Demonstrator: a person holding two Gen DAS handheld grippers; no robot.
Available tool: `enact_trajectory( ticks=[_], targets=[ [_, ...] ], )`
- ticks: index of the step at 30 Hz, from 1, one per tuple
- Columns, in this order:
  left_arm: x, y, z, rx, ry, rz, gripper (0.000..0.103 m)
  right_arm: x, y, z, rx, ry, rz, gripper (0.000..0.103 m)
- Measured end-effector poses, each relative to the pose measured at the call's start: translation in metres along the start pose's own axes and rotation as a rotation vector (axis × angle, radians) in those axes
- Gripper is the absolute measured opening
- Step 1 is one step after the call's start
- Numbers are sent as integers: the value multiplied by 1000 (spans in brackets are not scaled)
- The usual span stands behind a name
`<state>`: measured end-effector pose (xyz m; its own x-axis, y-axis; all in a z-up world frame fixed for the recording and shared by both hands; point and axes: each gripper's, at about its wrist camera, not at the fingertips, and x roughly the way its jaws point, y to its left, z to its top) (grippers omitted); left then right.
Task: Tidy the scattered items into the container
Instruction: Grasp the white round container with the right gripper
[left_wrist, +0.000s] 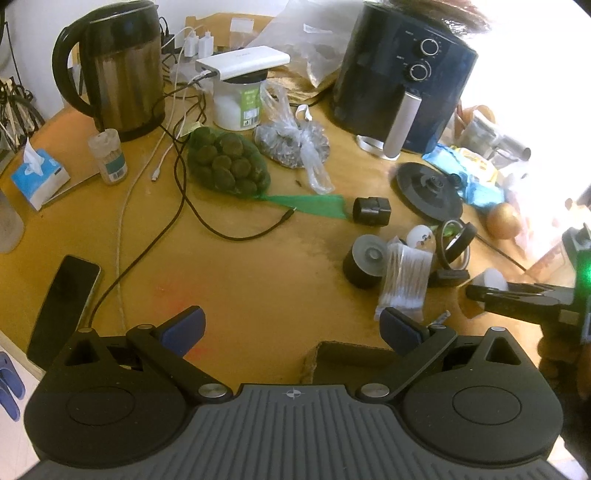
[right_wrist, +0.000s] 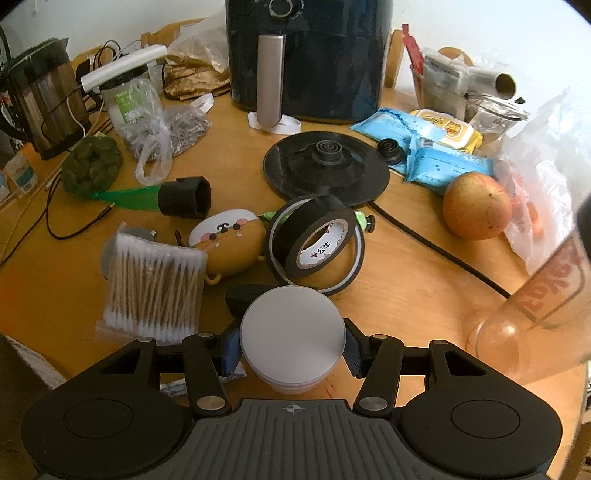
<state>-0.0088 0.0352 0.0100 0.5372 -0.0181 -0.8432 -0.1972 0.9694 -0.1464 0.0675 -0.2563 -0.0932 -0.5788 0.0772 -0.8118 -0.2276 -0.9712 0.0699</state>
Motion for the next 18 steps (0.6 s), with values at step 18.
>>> enact_trajectory(
  ticks=[18],
  targets=[
    [-20, -9, 7, 74, -41, -166, 103, -93, -7, -7, 126, -95, 7, 57]
  ],
)
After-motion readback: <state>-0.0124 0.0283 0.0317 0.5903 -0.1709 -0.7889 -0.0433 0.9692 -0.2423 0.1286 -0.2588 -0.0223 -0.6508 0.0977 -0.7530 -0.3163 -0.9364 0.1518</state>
